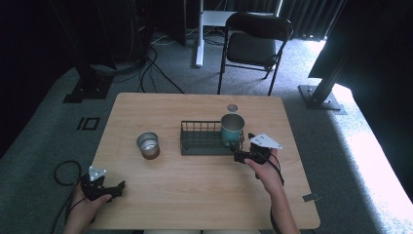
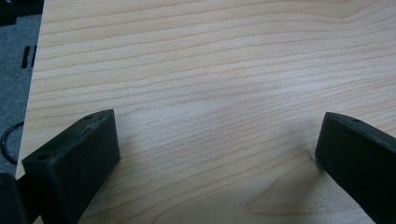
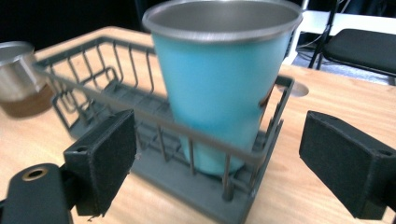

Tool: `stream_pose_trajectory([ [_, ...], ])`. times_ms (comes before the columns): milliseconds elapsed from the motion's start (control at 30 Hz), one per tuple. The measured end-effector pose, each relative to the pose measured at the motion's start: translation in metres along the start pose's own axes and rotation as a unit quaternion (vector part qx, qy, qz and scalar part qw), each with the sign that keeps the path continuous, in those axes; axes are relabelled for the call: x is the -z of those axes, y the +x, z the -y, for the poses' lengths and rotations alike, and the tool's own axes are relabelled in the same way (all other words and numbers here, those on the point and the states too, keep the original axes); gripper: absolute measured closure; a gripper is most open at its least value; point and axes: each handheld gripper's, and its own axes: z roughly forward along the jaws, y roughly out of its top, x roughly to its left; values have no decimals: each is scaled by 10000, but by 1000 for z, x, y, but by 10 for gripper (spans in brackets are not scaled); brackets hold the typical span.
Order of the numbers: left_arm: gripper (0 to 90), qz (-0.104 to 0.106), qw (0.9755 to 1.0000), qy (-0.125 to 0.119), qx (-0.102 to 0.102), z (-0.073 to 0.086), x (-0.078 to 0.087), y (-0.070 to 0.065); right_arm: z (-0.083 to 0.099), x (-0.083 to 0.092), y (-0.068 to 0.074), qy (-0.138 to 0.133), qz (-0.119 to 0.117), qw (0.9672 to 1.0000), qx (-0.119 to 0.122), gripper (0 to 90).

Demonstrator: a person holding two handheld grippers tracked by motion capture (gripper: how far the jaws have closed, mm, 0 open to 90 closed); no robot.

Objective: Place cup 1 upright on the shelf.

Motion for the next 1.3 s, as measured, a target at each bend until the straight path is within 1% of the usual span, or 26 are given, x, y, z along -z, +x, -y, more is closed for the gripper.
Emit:
stream_pose_trajectory([
  [33, 4, 0, 10000, 1, 0, 0, 0, 0, 2, 1, -1, 29, -13, 10000, 30, 110],
  [200, 4, -1, 10000, 2, -2, 0, 0, 0, 11, 6, -6, 76, -73, 9999, -12, 110],
  [700, 4, 0, 10000, -1, 0, 0, 0, 0, 35, 24, -17, 233, -349, 9991, 117, 110],
  [767, 5, -1, 10000, 0, 0, 0, 0, 0, 38, 27, -19, 266, -374, 9989, 84, 110],
  [1000, 5, 0, 10000, 0, 0, 0, 0, 0, 49, 40, -27, 384, -375, 9985, 102, 110],
  [1200, 4, -1, 10000, 1, -1, 0, 0, 0, 61, 48, -30, 494, -370, 9980, 119, 110],
  [1300, 5, 0, 10000, 2, -6, 0, 0, 0, 66, 52, -32, 559, -360, 9977, 91, 110],
])
